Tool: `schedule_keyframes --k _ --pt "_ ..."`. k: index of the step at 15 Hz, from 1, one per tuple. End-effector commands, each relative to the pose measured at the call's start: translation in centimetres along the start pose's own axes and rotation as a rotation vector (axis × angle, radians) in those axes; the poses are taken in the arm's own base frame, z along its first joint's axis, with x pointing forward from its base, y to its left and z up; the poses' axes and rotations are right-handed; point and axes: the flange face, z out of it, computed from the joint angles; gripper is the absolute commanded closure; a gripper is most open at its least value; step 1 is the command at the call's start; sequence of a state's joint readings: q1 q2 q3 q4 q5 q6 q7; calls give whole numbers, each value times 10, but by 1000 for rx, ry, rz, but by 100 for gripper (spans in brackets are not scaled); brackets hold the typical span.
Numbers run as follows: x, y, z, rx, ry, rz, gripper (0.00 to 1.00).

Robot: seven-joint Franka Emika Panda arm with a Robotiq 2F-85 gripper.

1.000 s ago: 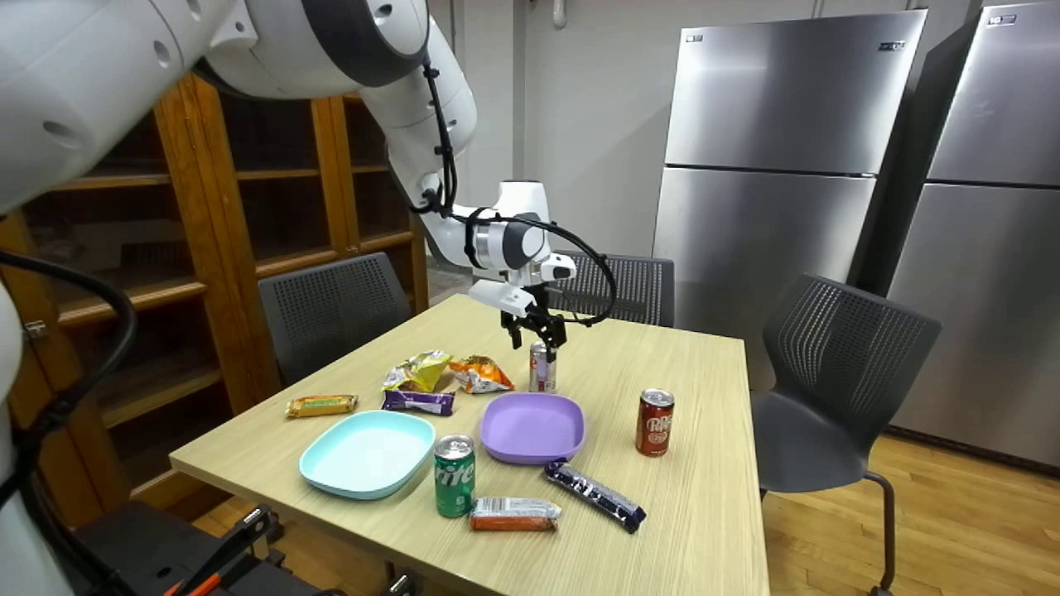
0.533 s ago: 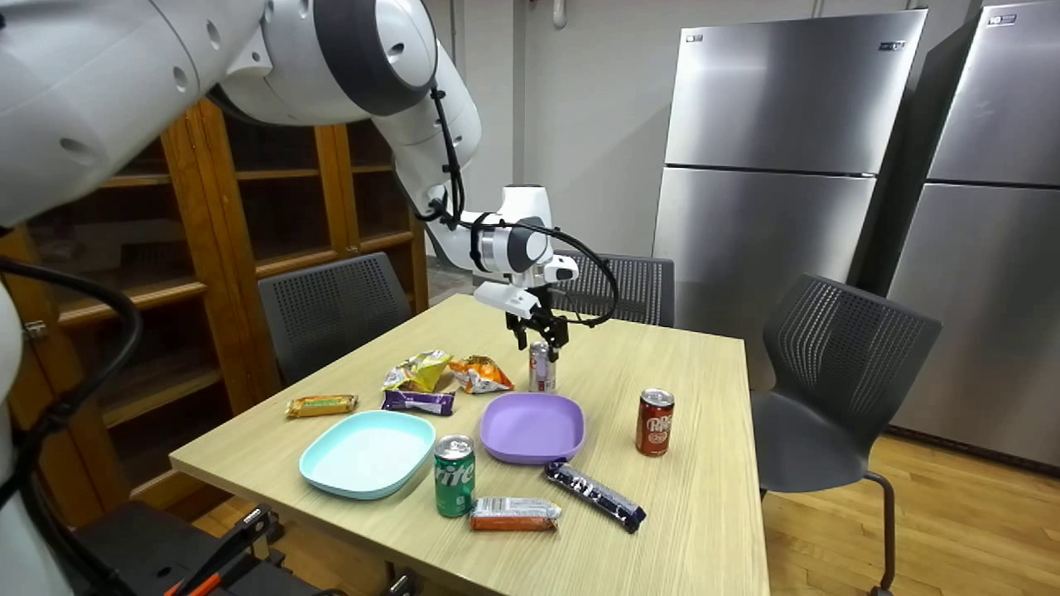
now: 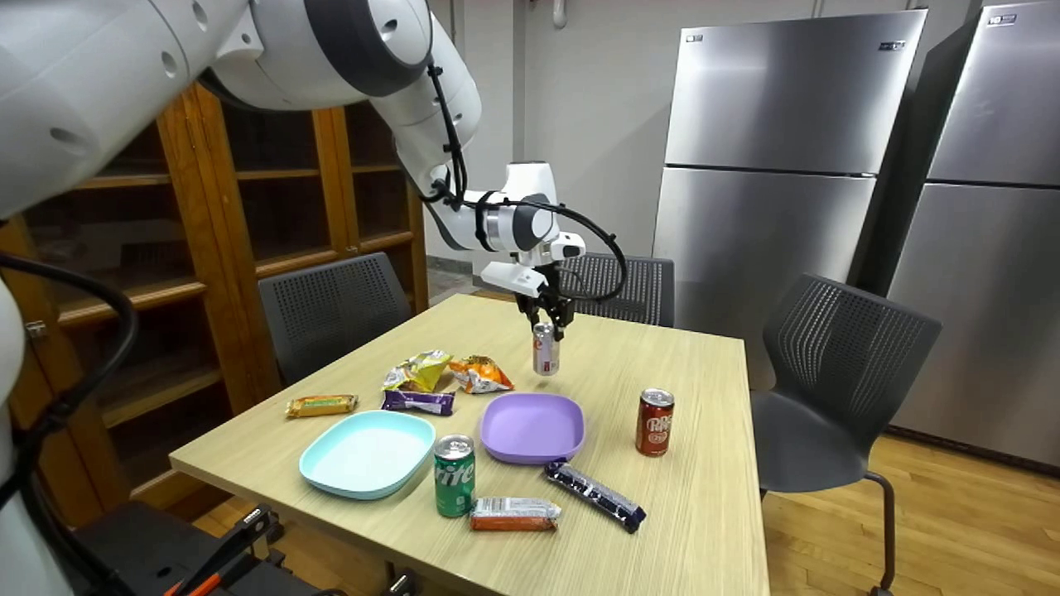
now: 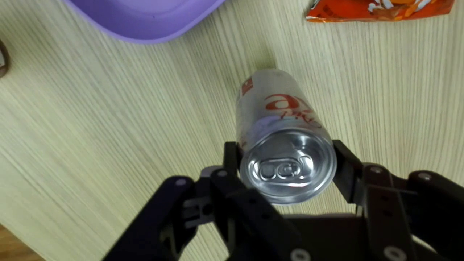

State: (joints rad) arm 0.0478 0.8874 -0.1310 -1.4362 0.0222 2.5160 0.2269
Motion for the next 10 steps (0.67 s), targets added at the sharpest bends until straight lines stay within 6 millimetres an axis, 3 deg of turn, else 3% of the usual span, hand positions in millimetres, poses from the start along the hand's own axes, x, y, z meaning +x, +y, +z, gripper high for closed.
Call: schedule_keyframes --k 1,5,10 --pt "2 1 -51 5 11 8 62" --pt "-7 6 -81 15 25 10 62" --pt "-39 19 -93 17 -13 11 62"
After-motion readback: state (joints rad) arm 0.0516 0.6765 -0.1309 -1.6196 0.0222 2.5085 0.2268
